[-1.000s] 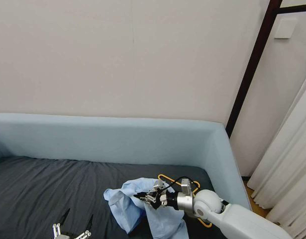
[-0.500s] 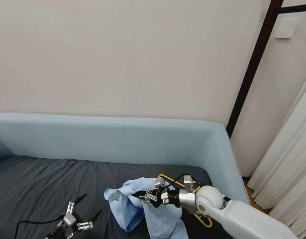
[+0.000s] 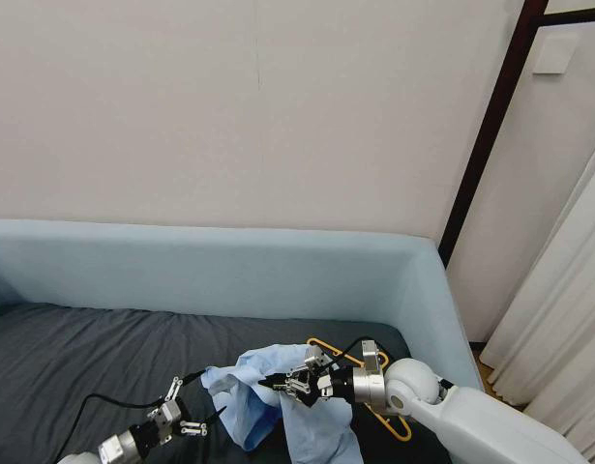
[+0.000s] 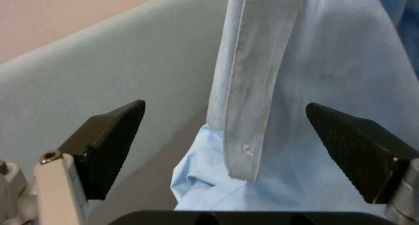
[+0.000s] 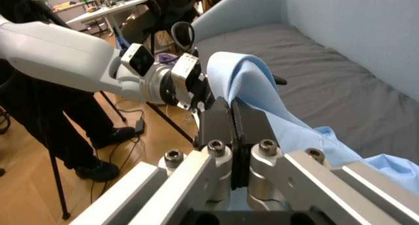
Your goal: Pick up the clothes from the sofa and hang them on the clothes hanger.
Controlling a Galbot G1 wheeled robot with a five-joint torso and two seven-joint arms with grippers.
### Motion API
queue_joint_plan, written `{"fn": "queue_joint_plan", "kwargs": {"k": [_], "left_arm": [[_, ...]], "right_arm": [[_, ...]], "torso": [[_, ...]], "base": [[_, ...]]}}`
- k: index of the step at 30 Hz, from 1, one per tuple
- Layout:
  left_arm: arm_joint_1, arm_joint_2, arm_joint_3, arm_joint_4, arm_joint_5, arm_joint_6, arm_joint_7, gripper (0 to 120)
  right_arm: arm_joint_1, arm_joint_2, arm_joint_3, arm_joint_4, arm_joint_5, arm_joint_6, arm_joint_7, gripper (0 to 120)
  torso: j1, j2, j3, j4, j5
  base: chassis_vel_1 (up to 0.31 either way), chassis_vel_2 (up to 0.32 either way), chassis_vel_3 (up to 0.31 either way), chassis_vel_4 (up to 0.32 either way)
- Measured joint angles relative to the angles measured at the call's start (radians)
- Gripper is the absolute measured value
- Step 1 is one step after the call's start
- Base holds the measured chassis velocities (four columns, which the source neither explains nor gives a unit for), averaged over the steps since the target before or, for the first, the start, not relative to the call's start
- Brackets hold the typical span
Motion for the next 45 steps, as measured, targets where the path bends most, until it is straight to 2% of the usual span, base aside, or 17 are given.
{"fn": "queue_joint_plan", "kwargs": {"k": [4, 9, 11, 14, 16, 20, 21, 25, 27, 28, 33, 36, 37, 39, 41, 43, 45], "left_arm": [[-0.012, -0.009, 0.015, 0.007, 0.007, 0.000, -0.001, 89], [-0.008, -0.016, 0.009, 0.026, 0.015, -0.024, 0.009, 67], [-0.008, -0.019, 0.005, 0.027, 0.016, -0.028, 0.013, 64], [-0.006, -0.029, 0.001, 0.037, 0.021, -0.034, 0.018, 48], [-0.006, -0.032, 0.001, 0.040, 0.024, -0.035, 0.018, 45], [-0.007, -0.043, -0.001, 0.048, 0.029, -0.040, 0.008, 26], [-0.007, -0.043, -0.001, 0.048, 0.029, -0.040, 0.008, 26], [-0.003, -0.034, -0.005, 0.033, 0.029, -0.040, -0.008, 10], [-0.001, -0.031, -0.007, 0.029, 0.028, -0.039, -0.011, 8], [0.004, -0.026, -0.009, 0.020, 0.027, -0.037, -0.017, 3], [0.034, -0.004, -0.028, -0.030, 0.011, -0.025, -0.034, 0], [0.080, 0.033, -0.059, -0.116, -0.024, 0.003, -0.035, 0], [0.080, 0.033, -0.059, -0.116, -0.024, 0.003, -0.035, 0], [0.112, 0.075, -0.076, -0.192, -0.060, 0.042, -0.041, 0], [0.133, 0.120, -0.084, -0.255, -0.100, 0.091, -0.080, 0], [0.140, 0.138, -0.087, -0.282, -0.122, 0.113, -0.097, 0], [0.150, 0.184, -0.093, -0.356, -0.181, 0.171, -0.133, 0]], "right_arm": [[0.004, 0.002, -0.002, -0.003, 0.001, 0.000, 0.010, 0], [0.019, 0.013, -0.011, -0.013, 0.004, 0.000, 0.020, 0], [0.021, 0.014, -0.013, -0.013, 0.004, 0.000, 0.022, 0], [0.025, 0.014, -0.021, -0.012, 0.006, 0.000, 0.023, 0], [0.026, 0.013, -0.022, -0.009, 0.007, 0.000, 0.023, 0], [0.023, 0.003, -0.024, -0.001, 0.007, 0.000, 0.022, 0], [0.023, 0.003, -0.024, -0.001, 0.007, 0.000, 0.022, 0], [0.022, 0.001, -0.021, -0.005, 0.007, 0.003, 0.014, 0], [0.022, 0.003, -0.020, -0.006, 0.007, 0.003, 0.013, 0], [0.022, 0.006, -0.019, -0.007, 0.009, 0.004, 0.013, 0], [0.023, 0.015, -0.016, -0.010, 0.012, 0.004, 0.014, 0], [0.023, 0.021, -0.001, -0.020, 0.019, 0.005, 0.018, 0], [0.023, 0.021, -0.001, -0.020, 0.019, 0.005, 0.018, 0], [0.021, 0.026, 0.012, -0.028, 0.021, 0.005, 0.040, 0], [0.015, 0.030, 0.028, -0.035, 0.019, 0.010, 0.076, 7], [0.012, 0.031, 0.036, -0.036, 0.017, 0.014, 0.093, 10], [0.001, 0.028, 0.055, -0.035, -0.004, 0.017, 0.154, 19]], "torso": [[0.000, 0.000, 0.000, 0.0003, -0.0001], [0.000, 0.000, 0.000, 0.0005, -0.0002], [0.000, 0.000, 0.000, 0.0005, -0.0002], [0.000, 0.000, 0.000, 0.0003, -0.0002], [0.000, 0.000, 0.000, 0.0003, -0.0002], [0.000, 0.000, 0.000, 0.0002, -0.0005], [0.000, 0.000, 0.000, 0.0002, -0.0005], [0.000, 0.000, 0.000, 0.0001, -0.0003], [0.000, 0.000, 0.000, 0.0001, -0.0002], [0.000, 0.000, 0.000, 0.0002, -0.0001], [0.000, 0.000, 0.000, 0.0004, -0.0003], [0.000, 0.000, 0.000, 0.0003, -0.0004], [0.000, 0.000, 0.000, 0.0003, -0.0004], [0.000, 0.000, 0.000, 0.0004, -0.0002], [0.000, 0.000, 0.000, 0.0005, -0.0003], [0.000, 0.000, 0.000, 0.0005, -0.0002], [0.000, 0.000, 0.000, 0.0006, -0.0002]], "base": [[0.000, 0.000, 0.000, 0.000], [0.000, 0.000, 0.000, 0.000], [0.000, 0.000, 0.000, 0.000], [0.000, 0.000, 0.000, 0.000], [0.000, 0.000, 0.000, 0.000], [0.000, 0.000, 0.000, 0.000], [0.000, 0.000, 0.000, 0.000], [0.000, 0.000, 0.000, 0.000], [0.000, 0.000, 0.000, 0.000], [0.000, 0.000, 0.000, 0.000], [0.000, 0.000, 0.000, 0.000], [0.000, 0.000, 0.000, 0.000], [0.000, 0.000, 0.000, 0.000], [0.000, 0.000, 0.000, 0.000], [0.000, 0.000, 0.000, 0.000], [0.000, 0.000, 0.000, 0.000], [0.000, 0.000, 0.000, 0.000]]}}
